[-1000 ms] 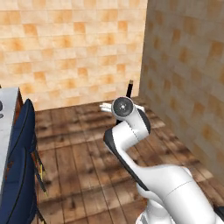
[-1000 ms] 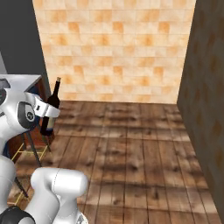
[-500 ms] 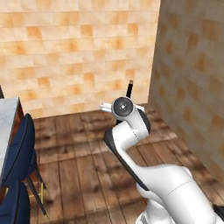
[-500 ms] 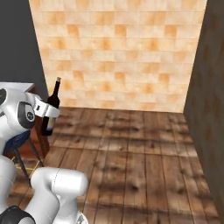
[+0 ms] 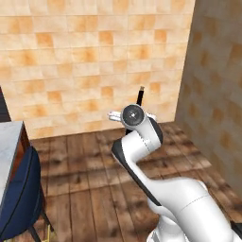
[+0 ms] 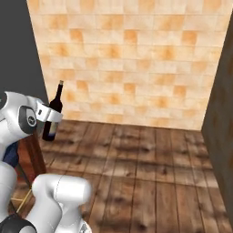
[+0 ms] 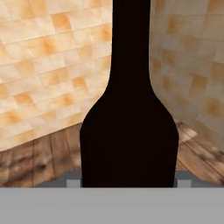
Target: There is a wine glass and glass cup on the dining counter. Place the wine bottle next to the wine glass and the juice bottle next to the glass cup.
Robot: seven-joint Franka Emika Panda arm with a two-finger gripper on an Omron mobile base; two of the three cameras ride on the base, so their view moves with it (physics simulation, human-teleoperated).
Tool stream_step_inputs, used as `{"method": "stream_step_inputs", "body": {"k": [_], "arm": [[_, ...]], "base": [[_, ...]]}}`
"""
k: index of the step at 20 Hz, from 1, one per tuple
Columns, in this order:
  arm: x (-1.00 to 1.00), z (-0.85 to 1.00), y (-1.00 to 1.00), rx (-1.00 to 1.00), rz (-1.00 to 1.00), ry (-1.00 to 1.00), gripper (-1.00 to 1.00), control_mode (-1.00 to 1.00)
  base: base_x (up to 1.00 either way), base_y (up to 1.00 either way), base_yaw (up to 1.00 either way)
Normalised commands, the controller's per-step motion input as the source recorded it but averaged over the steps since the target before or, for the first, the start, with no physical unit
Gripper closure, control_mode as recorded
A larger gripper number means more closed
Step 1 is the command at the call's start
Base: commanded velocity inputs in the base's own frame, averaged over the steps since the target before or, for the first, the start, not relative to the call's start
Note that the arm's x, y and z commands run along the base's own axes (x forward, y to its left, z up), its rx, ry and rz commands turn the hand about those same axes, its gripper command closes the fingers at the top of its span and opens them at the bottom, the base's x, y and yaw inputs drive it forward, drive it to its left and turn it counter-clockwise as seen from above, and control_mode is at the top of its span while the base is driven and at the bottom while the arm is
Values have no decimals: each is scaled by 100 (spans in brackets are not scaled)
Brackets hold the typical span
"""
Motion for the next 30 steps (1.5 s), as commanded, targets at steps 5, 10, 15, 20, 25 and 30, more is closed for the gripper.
{"method": "stream_step_inputs", "body": {"k": [5,10,15,20,25,30], "arm": [[0,0,0,0,0,0,100,100],[0,0,0,0,0,0,100,100],[0,0,0,0,0,0,100,100],[0,0,0,0,0,0,100,100],[0,0,0,0,0,0,100,100],[0,0,0,0,0,0,100,100]], "base": [[86,-9,23],[64,-6,54],[54,-3,68],[53,-2,68],[61,-6,59],[59,-13,53]]}}
